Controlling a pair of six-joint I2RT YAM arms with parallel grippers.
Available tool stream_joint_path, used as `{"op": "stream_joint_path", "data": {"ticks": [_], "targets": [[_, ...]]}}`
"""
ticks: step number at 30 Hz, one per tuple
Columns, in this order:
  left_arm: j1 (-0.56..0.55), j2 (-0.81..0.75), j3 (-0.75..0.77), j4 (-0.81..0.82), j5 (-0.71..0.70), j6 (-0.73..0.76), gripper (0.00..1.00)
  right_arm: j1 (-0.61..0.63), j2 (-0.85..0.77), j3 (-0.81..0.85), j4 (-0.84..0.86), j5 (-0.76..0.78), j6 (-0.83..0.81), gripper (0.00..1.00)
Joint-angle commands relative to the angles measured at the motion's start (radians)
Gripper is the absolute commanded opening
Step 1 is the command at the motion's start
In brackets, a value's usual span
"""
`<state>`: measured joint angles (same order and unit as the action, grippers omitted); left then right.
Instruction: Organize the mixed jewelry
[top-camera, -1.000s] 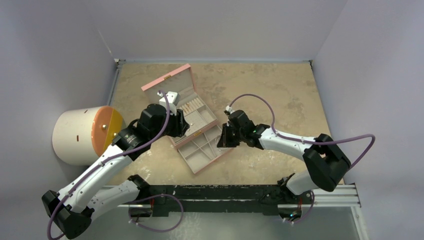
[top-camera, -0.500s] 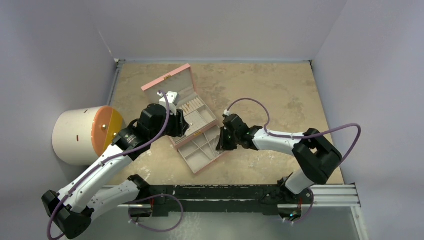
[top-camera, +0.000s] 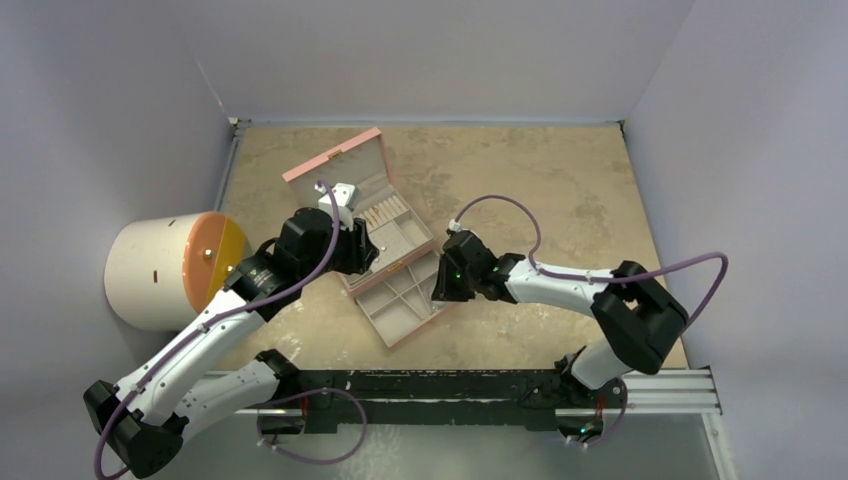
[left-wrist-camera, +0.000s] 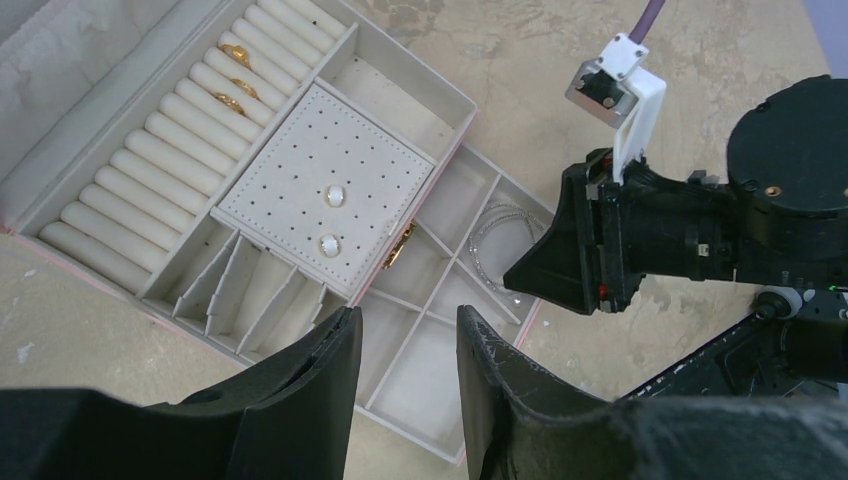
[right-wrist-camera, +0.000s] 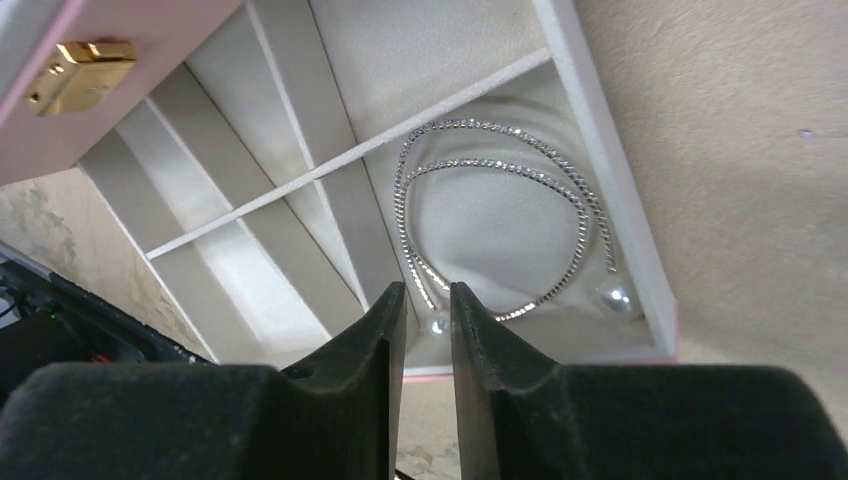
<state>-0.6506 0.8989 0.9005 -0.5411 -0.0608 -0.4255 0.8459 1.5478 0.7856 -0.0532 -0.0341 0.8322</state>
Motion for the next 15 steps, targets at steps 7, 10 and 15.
{"op": "stream_joint_path", "data": {"ticks": [7,10,15], "targets": [[-0.001,-0.005,0.003,0.021,-0.008,0.006,0.39,0.005,-0.138,0.072,-0.091,0.16,-0.04,0.27],[-0.002,-0.005,0.004,0.021,-0.014,0.006,0.39,0.005,-0.156,0.084,-0.076,0.181,-0.073,0.27],[-0.001,-0.023,0.004,0.016,-0.069,-0.003,0.39,0.005,-0.188,0.07,-0.026,0.172,-0.18,0.26]]}}
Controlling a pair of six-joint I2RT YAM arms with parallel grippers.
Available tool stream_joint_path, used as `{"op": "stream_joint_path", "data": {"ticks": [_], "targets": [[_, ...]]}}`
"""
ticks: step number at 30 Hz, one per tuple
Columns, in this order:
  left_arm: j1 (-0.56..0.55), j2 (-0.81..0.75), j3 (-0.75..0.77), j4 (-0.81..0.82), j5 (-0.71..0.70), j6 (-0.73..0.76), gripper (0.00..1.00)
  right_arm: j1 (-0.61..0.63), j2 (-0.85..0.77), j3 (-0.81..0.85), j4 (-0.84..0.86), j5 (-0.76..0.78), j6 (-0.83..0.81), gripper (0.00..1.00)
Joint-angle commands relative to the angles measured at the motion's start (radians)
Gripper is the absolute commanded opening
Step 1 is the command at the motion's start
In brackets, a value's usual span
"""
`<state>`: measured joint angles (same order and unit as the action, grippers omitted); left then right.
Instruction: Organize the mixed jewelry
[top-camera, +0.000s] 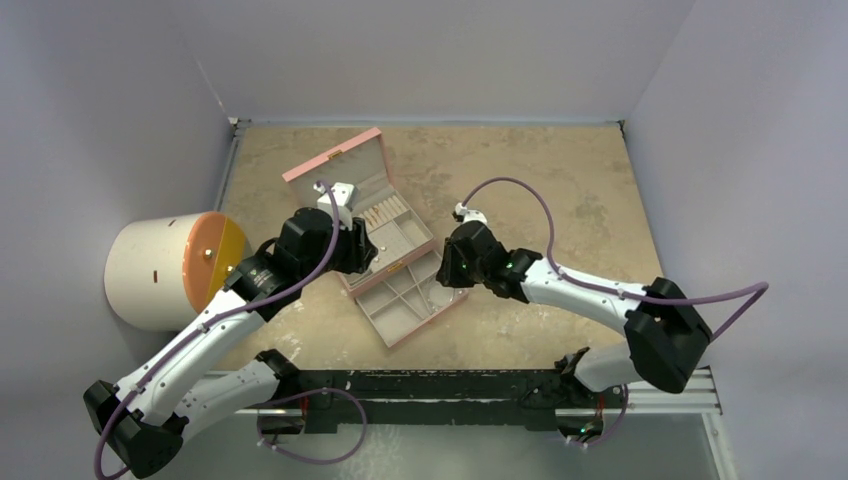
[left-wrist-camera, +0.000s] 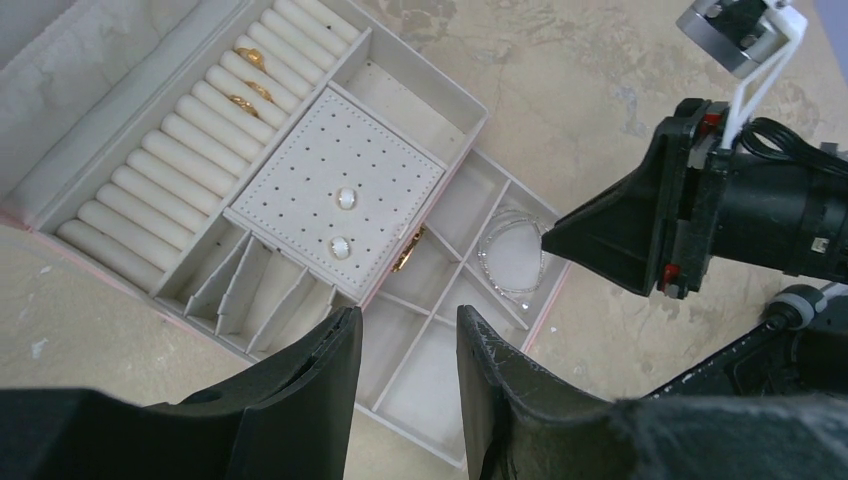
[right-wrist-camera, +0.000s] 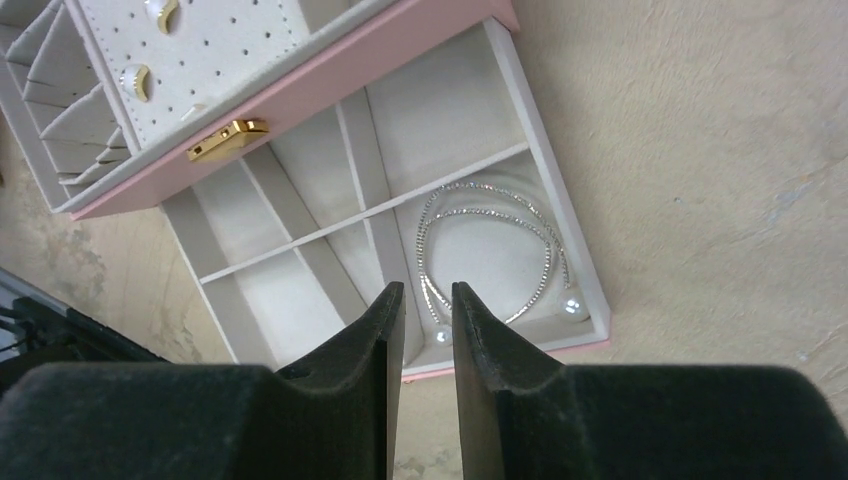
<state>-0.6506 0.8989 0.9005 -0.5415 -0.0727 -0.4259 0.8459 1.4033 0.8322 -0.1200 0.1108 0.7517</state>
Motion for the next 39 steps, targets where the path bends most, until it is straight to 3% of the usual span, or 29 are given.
{"op": "stream_joint_path", "data": {"ticks": [1,7,13,25,39], "targets": [[-0.001,-0.031,0.005,0.015,-0.078,-0.006,0.39,0.005,-0.053,0.008,0.059,0.013,-0.119,0.26],[-0.001,-0.137,0.001,0.019,-0.245,-0.031,0.39,0.013,-0.164,-0.173,0.277,-0.16,-0.218,0.27],[0.012,-0.227,-0.006,0.043,-0.306,-0.034,0.4,0.069,-0.208,-0.269,0.349,-0.198,-0.249,0.29],[0.033,-0.255,-0.015,0.059,-0.342,-0.037,0.41,0.176,-0.135,-0.369,0.447,-0.099,-0.223,0.32],[0.055,-0.232,-0.018,0.066,-0.319,-0.037,0.42,0.226,-0.004,-0.344,0.505,0.017,-0.214,0.31]]}}
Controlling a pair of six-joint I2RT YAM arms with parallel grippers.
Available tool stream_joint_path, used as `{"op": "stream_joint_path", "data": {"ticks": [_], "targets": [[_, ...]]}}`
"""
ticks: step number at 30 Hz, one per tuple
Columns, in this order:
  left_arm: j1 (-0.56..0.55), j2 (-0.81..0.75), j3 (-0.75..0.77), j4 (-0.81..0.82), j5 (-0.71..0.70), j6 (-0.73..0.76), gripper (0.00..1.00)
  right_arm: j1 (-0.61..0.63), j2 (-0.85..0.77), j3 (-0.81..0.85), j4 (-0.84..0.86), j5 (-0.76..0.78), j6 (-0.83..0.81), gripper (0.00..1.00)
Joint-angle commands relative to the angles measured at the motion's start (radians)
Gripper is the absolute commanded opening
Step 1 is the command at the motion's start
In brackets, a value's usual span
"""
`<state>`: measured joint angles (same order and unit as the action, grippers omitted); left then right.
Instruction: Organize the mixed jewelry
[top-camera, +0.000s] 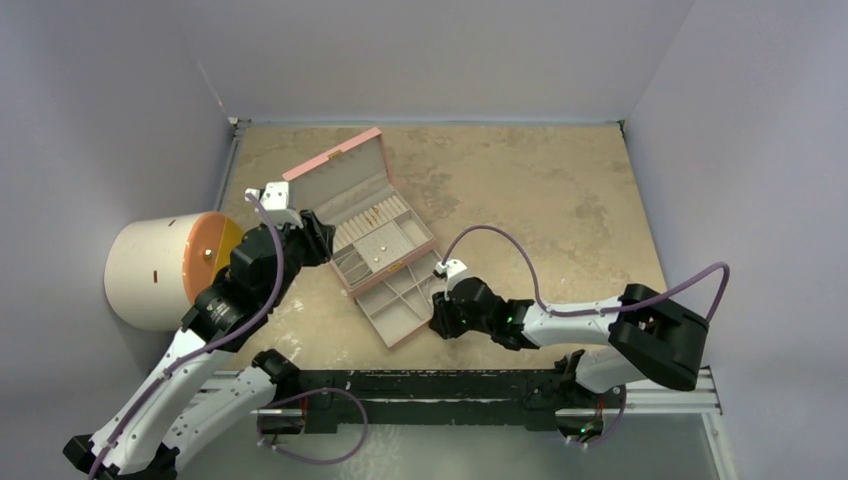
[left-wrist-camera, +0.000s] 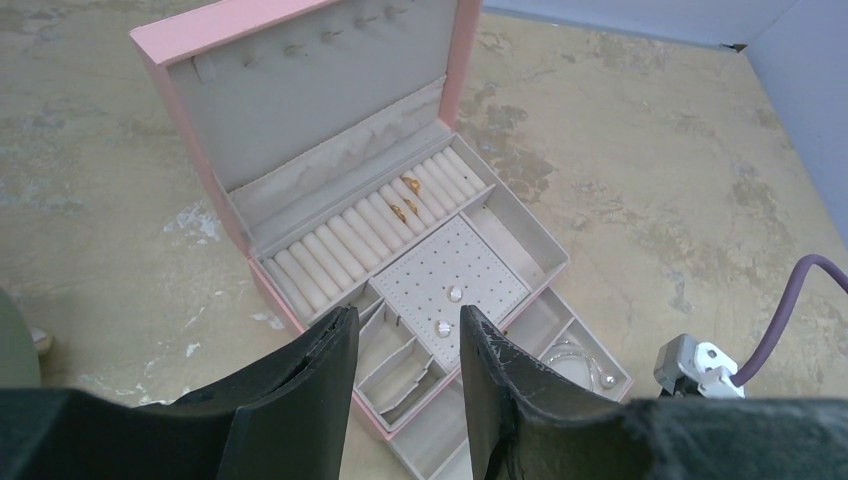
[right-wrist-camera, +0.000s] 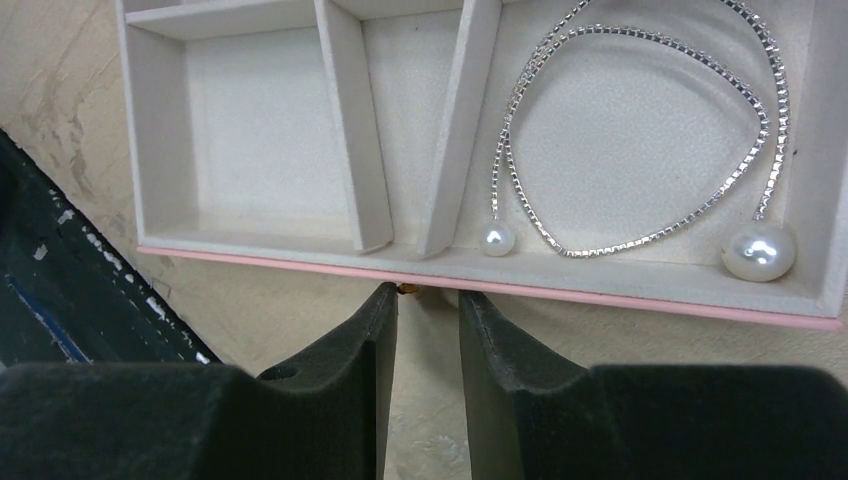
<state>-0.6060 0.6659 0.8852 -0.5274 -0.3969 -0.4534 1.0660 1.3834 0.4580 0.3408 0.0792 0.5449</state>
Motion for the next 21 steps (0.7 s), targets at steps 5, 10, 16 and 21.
{"op": "stream_joint_path", "data": {"ticks": [5,10,16,21], "targets": [[0.013,0.0,-0.001,0.052,0.009,-0.01,0.42,0.008,0.047,0.055,0.047,0.047,-0.01,0.31],[0.012,-0.002,-0.002,0.052,0.01,-0.01,0.42,0.011,0.06,0.074,0.029,0.067,-0.016,0.28],[0.012,0.001,-0.001,0.053,0.015,-0.01,0.42,0.011,0.066,0.095,0.008,0.094,-0.028,0.09],[0.014,0.004,0.0,0.055,0.017,-0.011,0.42,0.01,0.071,0.127,-0.009,0.105,-0.037,0.0]]}}
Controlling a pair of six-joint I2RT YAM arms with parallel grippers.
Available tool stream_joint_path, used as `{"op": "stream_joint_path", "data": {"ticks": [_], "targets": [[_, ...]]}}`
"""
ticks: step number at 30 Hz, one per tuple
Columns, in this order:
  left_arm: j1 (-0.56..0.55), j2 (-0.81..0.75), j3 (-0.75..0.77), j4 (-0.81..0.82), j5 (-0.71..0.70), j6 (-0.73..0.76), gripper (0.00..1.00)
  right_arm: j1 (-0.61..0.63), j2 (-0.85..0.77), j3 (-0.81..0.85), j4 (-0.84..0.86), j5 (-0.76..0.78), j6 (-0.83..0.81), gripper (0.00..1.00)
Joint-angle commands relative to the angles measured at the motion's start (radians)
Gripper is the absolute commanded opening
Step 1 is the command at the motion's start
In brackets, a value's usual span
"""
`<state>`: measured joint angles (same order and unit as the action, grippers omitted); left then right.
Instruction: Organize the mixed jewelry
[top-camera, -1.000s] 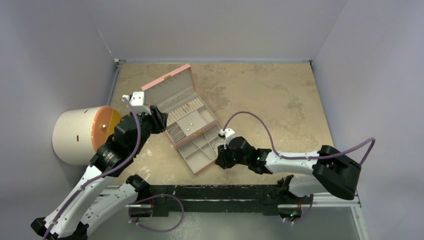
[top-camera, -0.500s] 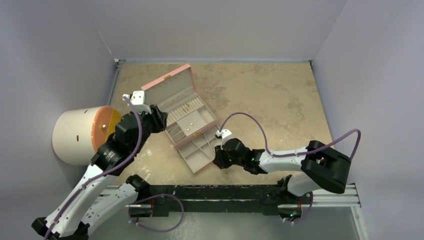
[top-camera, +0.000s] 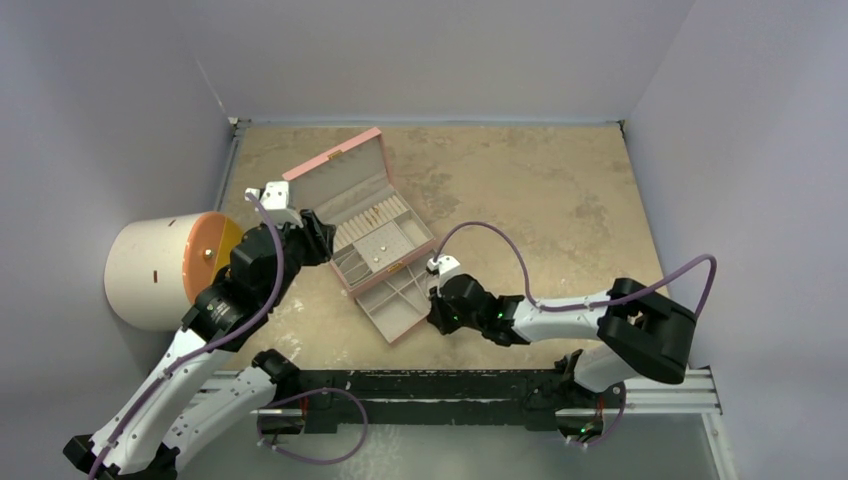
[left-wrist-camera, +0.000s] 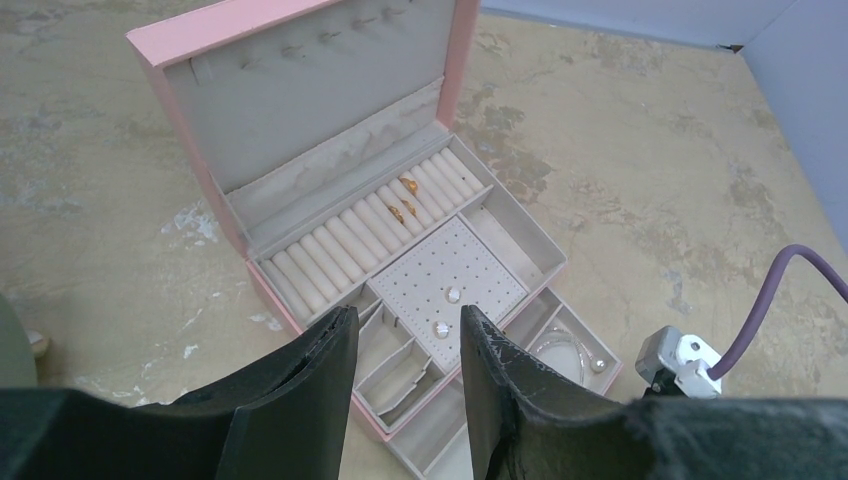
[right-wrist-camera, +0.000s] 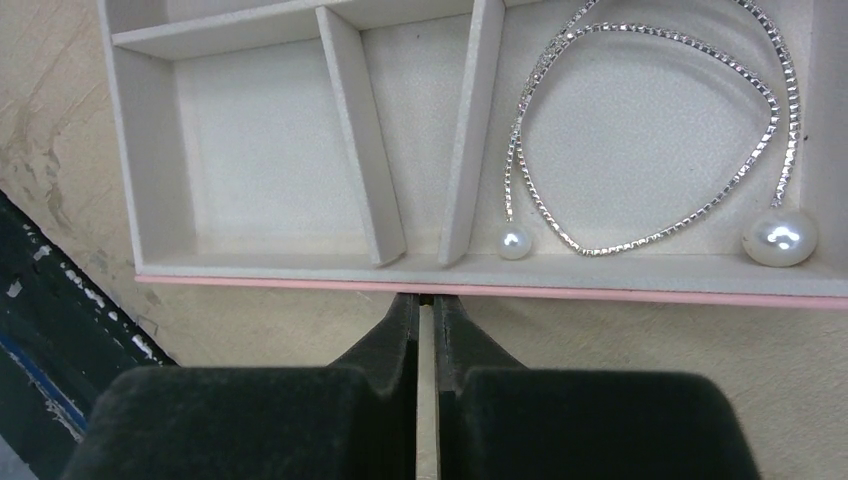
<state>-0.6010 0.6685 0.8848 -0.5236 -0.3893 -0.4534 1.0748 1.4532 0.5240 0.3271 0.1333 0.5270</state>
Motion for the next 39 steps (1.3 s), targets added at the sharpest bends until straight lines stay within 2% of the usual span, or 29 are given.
{"op": "stream_joint_path", "data": {"ticks": [1,8,16,22,39], "targets": [[0.009,0.001,0.0,0.051,0.009,-0.01,0.42,0.002,0.006,0.071,-0.001,0.052,-0.021,0.0],[0.012,0.002,0.001,0.051,0.013,-0.01,0.42,0.001,0.049,0.126,-0.011,0.041,-0.026,0.0],[0.014,0.003,0.0,0.048,0.015,-0.007,0.42,-0.001,0.104,0.213,-0.005,0.132,-0.043,0.0],[0.014,0.0,0.0,0.044,0.015,-0.007,0.42,-0.029,0.176,0.276,0.003,0.138,-0.048,0.0],[0.015,0.0,0.002,0.042,0.013,-0.004,0.42,-0.127,0.305,0.346,0.188,0.089,-0.015,0.0]]}}
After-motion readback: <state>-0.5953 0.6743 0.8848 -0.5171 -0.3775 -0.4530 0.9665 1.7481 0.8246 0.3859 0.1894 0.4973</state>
